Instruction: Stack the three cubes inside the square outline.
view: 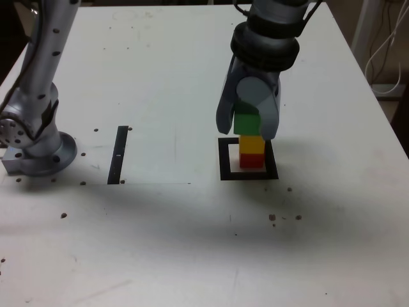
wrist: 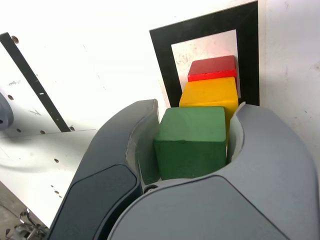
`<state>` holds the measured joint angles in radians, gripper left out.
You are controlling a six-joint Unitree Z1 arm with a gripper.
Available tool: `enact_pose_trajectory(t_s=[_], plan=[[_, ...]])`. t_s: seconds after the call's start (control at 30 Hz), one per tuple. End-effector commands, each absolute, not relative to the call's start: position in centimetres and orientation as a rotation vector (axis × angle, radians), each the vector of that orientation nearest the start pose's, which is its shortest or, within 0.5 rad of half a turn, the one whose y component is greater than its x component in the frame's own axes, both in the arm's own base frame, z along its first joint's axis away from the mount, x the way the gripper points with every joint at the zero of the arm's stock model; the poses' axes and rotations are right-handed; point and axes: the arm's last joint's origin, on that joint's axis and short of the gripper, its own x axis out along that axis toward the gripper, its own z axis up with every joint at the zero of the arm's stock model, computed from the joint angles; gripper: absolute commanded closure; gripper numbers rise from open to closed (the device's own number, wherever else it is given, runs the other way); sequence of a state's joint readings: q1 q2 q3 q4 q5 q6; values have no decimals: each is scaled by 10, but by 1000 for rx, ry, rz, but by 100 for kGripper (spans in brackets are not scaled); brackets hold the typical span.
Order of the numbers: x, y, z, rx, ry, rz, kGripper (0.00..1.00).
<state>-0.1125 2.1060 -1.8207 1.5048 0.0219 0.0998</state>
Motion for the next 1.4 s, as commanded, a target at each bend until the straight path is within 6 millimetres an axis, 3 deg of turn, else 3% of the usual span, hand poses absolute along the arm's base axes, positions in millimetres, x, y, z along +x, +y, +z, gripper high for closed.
enact_pose_trajectory(t_s=[0.0, 0.33, 0.63, 0.87, 1.13, 1.37], plan=[[377, -45, 276, 196, 1785, -168, 27], [379, -50, 271, 207, 1779, -178, 2], [375, -48, 272, 235, 1786, -157, 1], [363, -47, 298, 245, 1721, -155, 1], [317, -42, 344, 261, 1667, -150, 1], [259, -34, 347, 244, 1723, -131, 1]])
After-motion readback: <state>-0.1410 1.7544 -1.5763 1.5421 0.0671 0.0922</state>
